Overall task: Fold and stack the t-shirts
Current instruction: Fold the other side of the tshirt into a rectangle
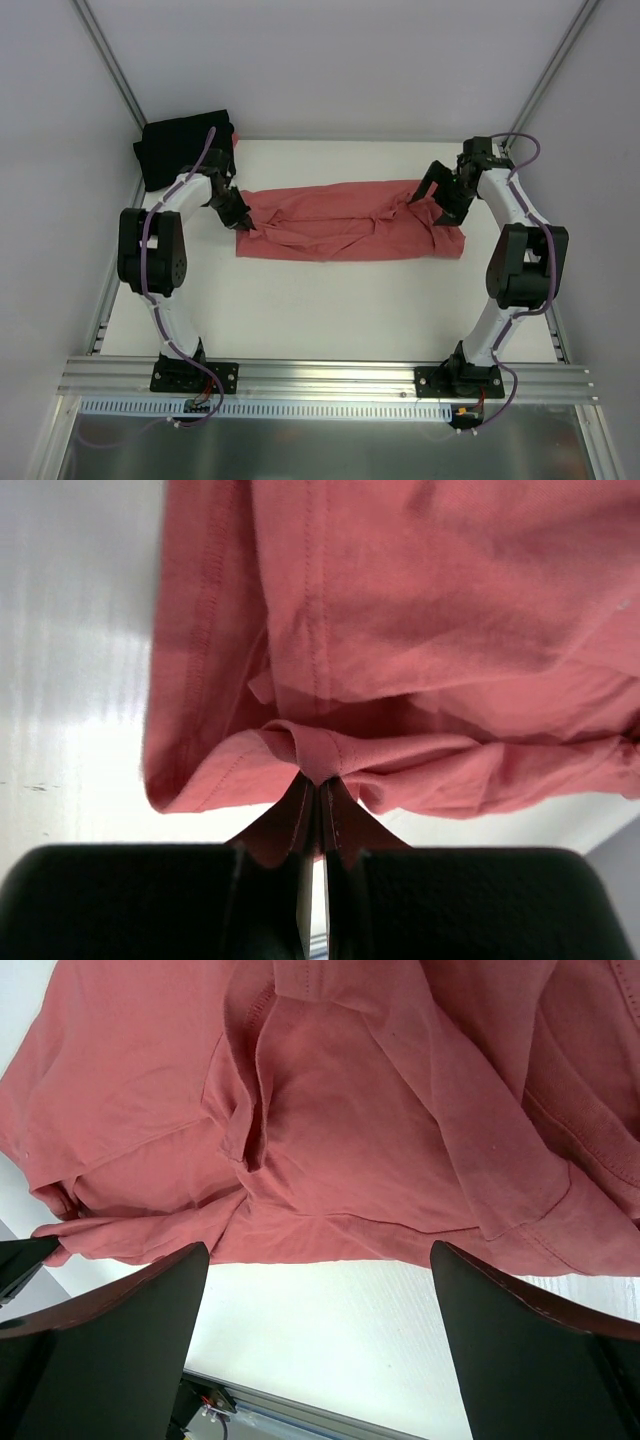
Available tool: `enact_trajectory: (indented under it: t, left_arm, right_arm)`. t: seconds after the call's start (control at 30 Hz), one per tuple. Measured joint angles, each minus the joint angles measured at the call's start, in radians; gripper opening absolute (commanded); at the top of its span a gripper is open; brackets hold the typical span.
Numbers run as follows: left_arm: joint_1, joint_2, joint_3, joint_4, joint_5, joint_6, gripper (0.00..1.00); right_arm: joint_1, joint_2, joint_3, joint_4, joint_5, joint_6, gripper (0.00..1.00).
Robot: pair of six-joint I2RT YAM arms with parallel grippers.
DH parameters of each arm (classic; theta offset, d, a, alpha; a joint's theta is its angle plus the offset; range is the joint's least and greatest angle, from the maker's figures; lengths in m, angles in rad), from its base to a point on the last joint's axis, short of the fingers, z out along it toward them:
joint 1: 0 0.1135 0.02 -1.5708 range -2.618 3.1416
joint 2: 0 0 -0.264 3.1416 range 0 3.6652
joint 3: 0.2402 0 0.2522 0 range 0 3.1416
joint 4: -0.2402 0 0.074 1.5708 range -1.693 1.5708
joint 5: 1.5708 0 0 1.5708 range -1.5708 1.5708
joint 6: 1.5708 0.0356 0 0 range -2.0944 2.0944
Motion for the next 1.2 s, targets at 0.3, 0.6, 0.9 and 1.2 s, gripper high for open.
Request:
enact_trajectory:
  t: [0.3,0.6,0.9,1.2]
  left_arm:
    - [0.0,-0.083,0.004,-0.041,0.067,0.003,0.0]
    - [0.011,-0.18,0.025,-0.084,0.067,0.003,0.0]
    - [0.072,-0.232,-0.008,-0.094,0.063,0.004,0.0]
    - [0.171,-0.114,-0.018,-0.067,0.038,0.003,0.0]
  right_arm:
    - [0.0,0.0,-0.019,0.005,0.0,0.002,0.99]
    - [0.001,0.0,-0.04,0.02,0.0,0.002,1.0]
    - [0.001,-0.005,-0.079,0.028,0.0,-0.002,1.0]
    - [0.001,-0.033,-0.105,0.024,0.0,-0.021,1.0]
